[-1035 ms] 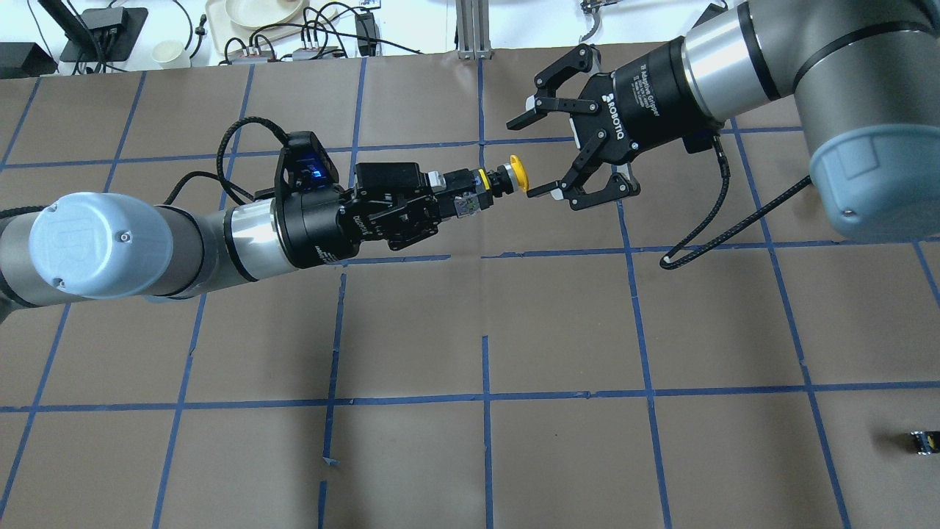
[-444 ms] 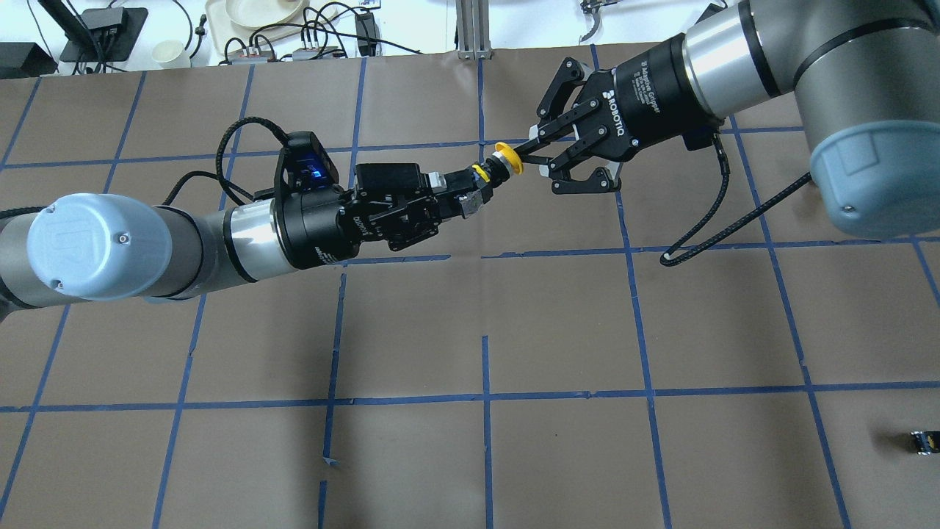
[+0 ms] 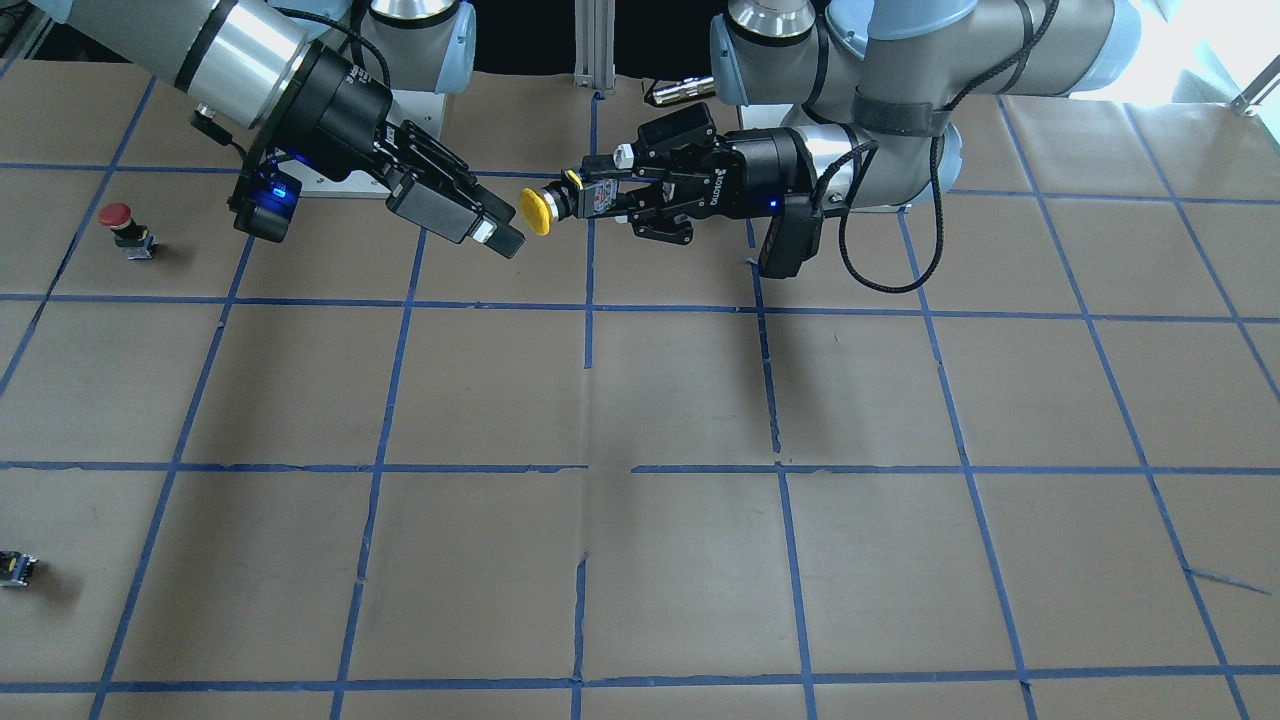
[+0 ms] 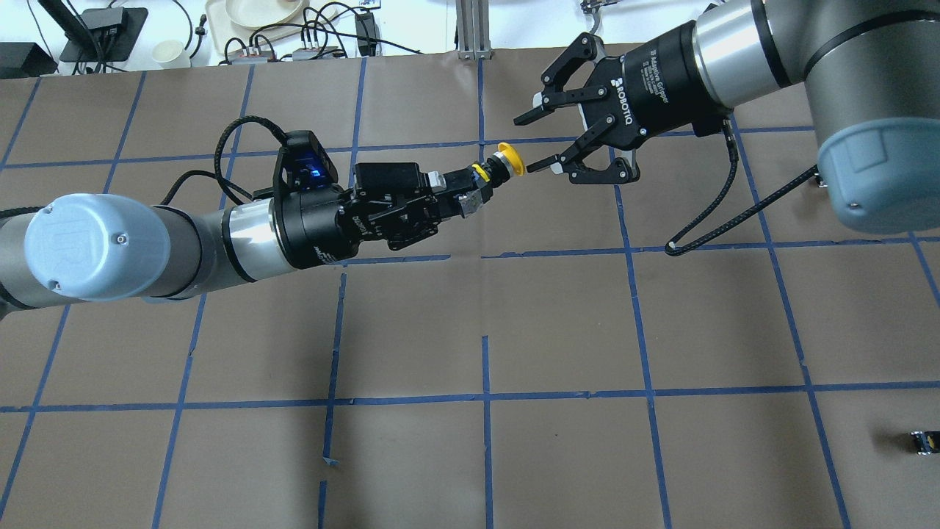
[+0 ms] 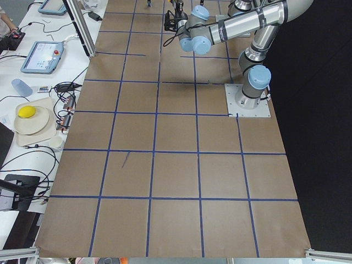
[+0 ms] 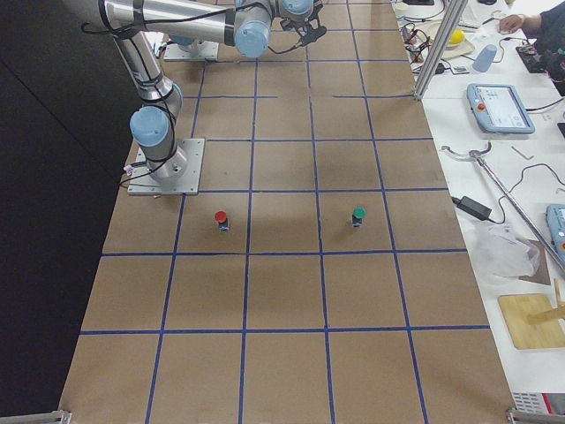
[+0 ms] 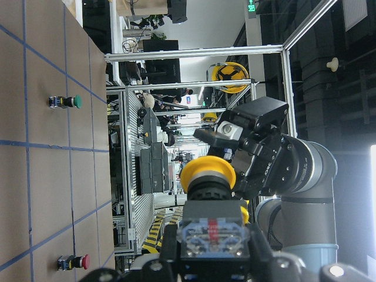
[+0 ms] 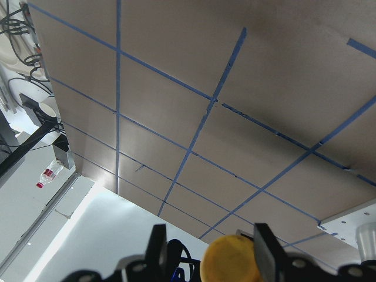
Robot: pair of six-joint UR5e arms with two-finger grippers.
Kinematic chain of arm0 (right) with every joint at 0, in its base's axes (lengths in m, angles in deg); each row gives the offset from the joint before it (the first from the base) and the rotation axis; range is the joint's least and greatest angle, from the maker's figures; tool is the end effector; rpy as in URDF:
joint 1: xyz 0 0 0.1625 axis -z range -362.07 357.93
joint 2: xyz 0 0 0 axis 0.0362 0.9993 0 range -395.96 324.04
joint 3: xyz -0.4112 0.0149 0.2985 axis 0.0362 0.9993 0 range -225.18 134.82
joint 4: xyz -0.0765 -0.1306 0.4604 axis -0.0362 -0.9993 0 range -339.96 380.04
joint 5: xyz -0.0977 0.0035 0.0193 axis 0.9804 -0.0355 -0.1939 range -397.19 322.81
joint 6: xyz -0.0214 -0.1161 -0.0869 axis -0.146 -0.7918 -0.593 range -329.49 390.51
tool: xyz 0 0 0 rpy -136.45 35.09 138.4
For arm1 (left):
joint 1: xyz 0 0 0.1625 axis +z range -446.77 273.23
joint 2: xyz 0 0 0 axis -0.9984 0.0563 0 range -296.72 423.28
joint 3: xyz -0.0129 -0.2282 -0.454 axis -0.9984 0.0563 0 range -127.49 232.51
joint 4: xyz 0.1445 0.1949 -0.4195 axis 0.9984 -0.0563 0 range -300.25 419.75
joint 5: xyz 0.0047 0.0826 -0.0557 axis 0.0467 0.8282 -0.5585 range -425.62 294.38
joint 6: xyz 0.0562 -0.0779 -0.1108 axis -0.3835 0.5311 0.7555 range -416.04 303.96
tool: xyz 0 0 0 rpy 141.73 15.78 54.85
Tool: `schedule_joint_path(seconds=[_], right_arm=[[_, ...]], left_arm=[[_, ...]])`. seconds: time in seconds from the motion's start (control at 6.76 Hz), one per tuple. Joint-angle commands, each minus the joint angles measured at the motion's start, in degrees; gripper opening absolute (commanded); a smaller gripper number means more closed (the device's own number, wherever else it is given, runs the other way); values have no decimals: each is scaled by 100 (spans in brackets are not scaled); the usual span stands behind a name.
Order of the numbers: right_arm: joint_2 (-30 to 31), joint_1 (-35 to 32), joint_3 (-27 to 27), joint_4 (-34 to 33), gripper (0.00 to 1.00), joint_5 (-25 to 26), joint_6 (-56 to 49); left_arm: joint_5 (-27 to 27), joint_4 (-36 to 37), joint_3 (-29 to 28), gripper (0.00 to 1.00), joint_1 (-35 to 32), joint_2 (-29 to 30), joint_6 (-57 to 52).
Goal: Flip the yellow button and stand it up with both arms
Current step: 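Align the open right gripper around the yellow button cap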
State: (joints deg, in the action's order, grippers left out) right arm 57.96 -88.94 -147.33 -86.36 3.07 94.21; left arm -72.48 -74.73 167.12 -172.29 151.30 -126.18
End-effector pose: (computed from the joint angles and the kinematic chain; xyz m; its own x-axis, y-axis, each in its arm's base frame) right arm 0.2154 -0.5511 0.5234 -0.2400 0.8537 -0.4622 0.6078 0.5033 0.6142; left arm -0.2415 -0.4878 0.4062 0.0361 0.0583 0.9976 -0.1896 0.9806 -0.0504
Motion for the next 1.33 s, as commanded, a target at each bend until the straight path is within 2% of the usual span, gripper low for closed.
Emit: schedule_joint_path(seconds=[0.0,0.3,0.59,0.89,1.18], right_arm=[[-13,-33,-42,-416,99,25,-783],[-22,-155,-60,-399,99,34,-1875],[-180,-401,-51,-407,99,34,-2474],[-224,-411,-51,-329,98,25,-2451],[-225,-411,-51,-302,92,25,-2380]], left_arm=[[0,0,0,18,0,-4,0],[0,0,0,18,0,-4,0],[0,9,0,18,0,-4,-9],[0,9,0,18,0,-4,0],[0,9,0,18,0,-4,0]])
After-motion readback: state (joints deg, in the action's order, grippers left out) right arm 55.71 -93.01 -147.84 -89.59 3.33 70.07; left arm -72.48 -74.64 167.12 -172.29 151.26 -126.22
